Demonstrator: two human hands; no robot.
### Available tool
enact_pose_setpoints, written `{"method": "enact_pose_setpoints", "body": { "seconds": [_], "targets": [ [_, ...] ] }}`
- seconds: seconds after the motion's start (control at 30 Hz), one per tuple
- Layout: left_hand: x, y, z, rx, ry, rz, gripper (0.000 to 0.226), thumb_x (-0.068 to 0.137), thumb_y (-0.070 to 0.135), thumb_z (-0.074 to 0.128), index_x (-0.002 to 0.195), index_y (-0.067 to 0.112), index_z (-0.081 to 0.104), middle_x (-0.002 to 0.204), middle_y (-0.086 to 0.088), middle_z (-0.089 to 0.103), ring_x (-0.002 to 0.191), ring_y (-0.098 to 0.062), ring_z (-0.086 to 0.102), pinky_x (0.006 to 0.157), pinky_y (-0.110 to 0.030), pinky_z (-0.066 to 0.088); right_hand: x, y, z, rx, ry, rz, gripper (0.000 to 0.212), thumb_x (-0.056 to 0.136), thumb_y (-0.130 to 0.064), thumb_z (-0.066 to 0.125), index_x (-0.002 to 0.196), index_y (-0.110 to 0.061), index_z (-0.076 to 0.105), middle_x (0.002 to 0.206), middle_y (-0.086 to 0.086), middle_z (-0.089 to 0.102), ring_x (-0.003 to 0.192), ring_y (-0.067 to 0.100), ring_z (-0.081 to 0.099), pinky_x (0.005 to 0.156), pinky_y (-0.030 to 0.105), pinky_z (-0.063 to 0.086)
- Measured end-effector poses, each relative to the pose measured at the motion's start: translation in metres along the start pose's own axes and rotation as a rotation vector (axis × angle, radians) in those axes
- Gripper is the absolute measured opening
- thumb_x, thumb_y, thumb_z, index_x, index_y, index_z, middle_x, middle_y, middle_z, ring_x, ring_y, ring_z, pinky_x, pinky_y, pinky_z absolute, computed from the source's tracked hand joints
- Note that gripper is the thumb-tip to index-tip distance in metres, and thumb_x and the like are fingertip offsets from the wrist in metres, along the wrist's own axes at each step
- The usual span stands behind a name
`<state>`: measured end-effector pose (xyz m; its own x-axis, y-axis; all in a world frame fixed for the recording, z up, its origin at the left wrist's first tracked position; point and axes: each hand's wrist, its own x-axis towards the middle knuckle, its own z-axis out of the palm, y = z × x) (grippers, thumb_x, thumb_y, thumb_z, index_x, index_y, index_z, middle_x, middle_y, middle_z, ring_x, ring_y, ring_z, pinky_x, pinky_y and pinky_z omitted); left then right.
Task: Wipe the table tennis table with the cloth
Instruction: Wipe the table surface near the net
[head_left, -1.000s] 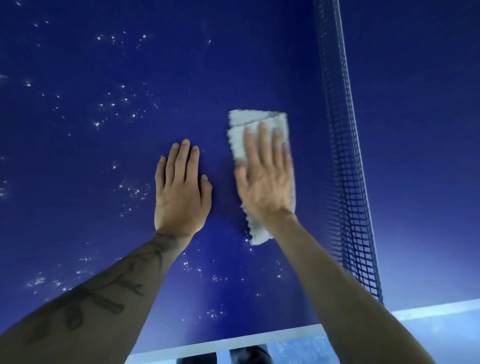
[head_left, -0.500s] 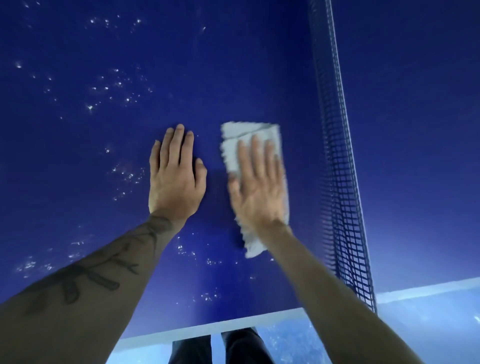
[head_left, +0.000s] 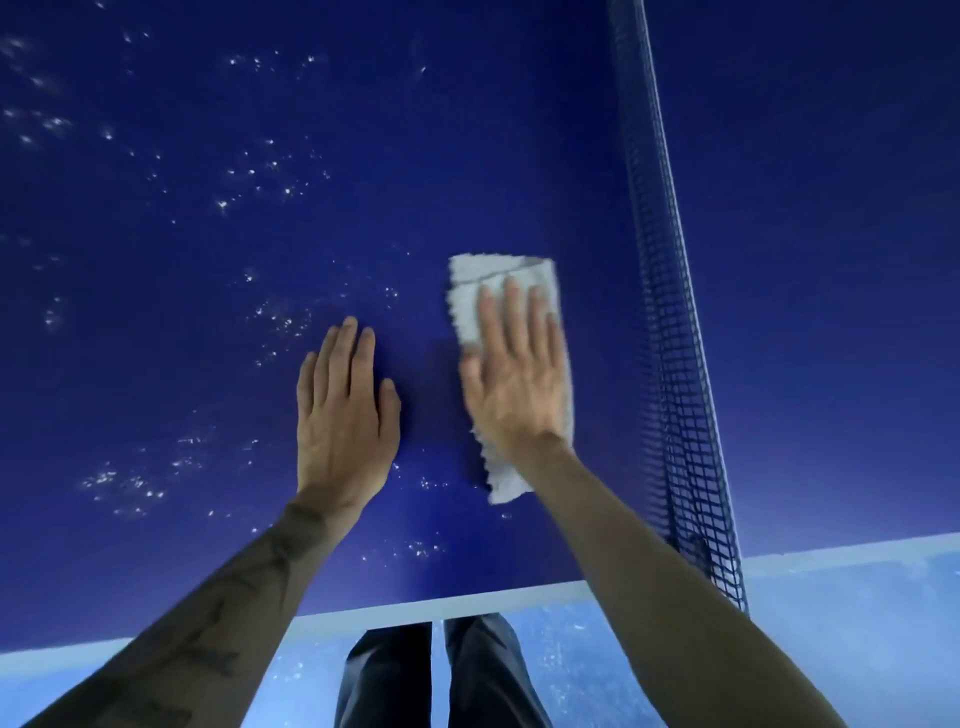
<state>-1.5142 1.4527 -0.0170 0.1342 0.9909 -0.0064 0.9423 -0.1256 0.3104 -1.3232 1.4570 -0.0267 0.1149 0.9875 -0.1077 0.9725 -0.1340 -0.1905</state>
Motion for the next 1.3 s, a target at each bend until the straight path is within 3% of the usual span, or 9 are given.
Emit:
{"method": "enact_pose_setpoints", "body": {
  "seconds": [0.13,0.3,0.4,0.6,0.7,0.87,0.97,1.1,1.3],
  "targets": [
    [-0.029,-0.006,0.013,0.067,-0.021,0.051,0.061,0.105,0.03,0.033,0.159,0.002,0.036,0.17,-0.016,0.028,0.158,-0.034,0.025,0.13,-0.051,0.016,-0.046,0.016,0.007,-0.013,-0.04,-0.271,0.065,0.112,-0.045,0.024,0.171,-0.023,0.011,0.179,0.006,0.003,0.166,0.027,-0.002,0.133,0.049,0.013],
    [-0.03,-0.011,0.02,0.063,-0.006,0.042,0.062,0.104,0.031,0.035,0.16,0.005,0.035,0.172,-0.012,0.026,0.16,-0.029,0.018,0.132,-0.045,0.007,-0.041,0.095,-0.011,0.034,-0.021,0.069,0.066,0.113,-0.045,0.022,0.171,-0.019,0.006,0.179,0.011,-0.002,0.165,0.032,-0.007,0.134,0.043,-0.004],
    [-0.031,-0.012,0.021,0.052,0.016,0.047,0.061,0.104,0.03,0.037,0.159,0.005,0.037,0.171,-0.013,0.028,0.16,-0.03,0.02,0.132,-0.044,0.008,-0.021,0.073,-0.01,0.009,0.018,0.173,0.068,0.112,-0.049,0.013,0.171,-0.017,0.001,0.178,0.015,-0.003,0.164,0.036,-0.004,0.134,0.051,0.006],
    [-0.031,-0.014,0.022,0.041,0.036,0.065,0.058,0.105,0.03,0.038,0.159,0.007,0.037,0.17,-0.011,0.028,0.159,-0.03,0.021,0.132,-0.045,0.009,-0.072,0.035,0.012,-0.004,-0.016,-0.28,0.064,0.113,-0.046,0.022,0.172,-0.023,0.007,0.179,0.007,0.002,0.166,0.028,-0.002,0.133,0.051,0.016],
    [-0.03,-0.013,0.021,0.038,0.046,0.069,0.058,0.106,0.03,0.038,0.158,0.005,0.038,0.17,-0.013,0.029,0.159,-0.032,0.022,0.131,-0.048,0.012,-0.09,0.082,0.002,0.02,0.002,-0.1,0.065,0.113,-0.045,0.024,0.171,-0.021,0.008,0.179,0.006,-0.001,0.165,0.029,-0.004,0.133,0.053,0.014],
    [-0.031,-0.012,0.02,0.045,0.042,0.064,0.057,0.106,0.029,0.038,0.158,0.004,0.039,0.169,-0.013,0.029,0.159,-0.032,0.022,0.131,-0.049,0.013,-0.06,0.088,-0.003,0.014,0.037,0.188,0.067,0.113,-0.048,0.017,0.171,-0.018,0.001,0.178,0.013,-0.004,0.165,0.032,-0.007,0.133,0.04,-0.009],
    [-0.031,-0.012,0.019,0.046,0.047,0.072,0.057,0.107,0.03,0.038,0.158,0.004,0.039,0.169,-0.013,0.03,0.159,-0.032,0.022,0.131,-0.049,0.013,-0.058,0.046,0.008,0.002,0.054,0.039,0.067,0.114,-0.048,0.017,0.171,-0.017,0.004,0.178,0.014,-0.001,0.165,0.034,-0.003,0.134,0.051,0.008],
    [-0.033,-0.013,0.02,0.059,0.074,0.104,0.056,0.108,0.03,0.039,0.157,0.003,0.04,0.168,-0.015,0.031,0.158,-0.033,0.024,0.13,-0.05,0.016,-0.108,0.034,0.02,0.0,-0.014,-0.224,0.065,0.113,-0.048,0.02,0.172,-0.023,0.006,0.179,0.006,0.0,0.166,0.028,-0.002,0.133,0.051,0.016],
    [-0.034,-0.016,0.022,0.065,0.092,0.105,0.055,0.109,0.03,0.039,0.157,0.003,0.04,0.168,-0.015,0.032,0.158,-0.032,0.024,0.13,-0.052,0.017,-0.11,0.09,0.006,0.033,0.021,0.08,0.065,0.114,-0.047,0.022,0.172,-0.021,0.006,0.179,0.008,0.001,0.165,0.029,-0.003,0.133,0.052,0.011]
  ]
}}
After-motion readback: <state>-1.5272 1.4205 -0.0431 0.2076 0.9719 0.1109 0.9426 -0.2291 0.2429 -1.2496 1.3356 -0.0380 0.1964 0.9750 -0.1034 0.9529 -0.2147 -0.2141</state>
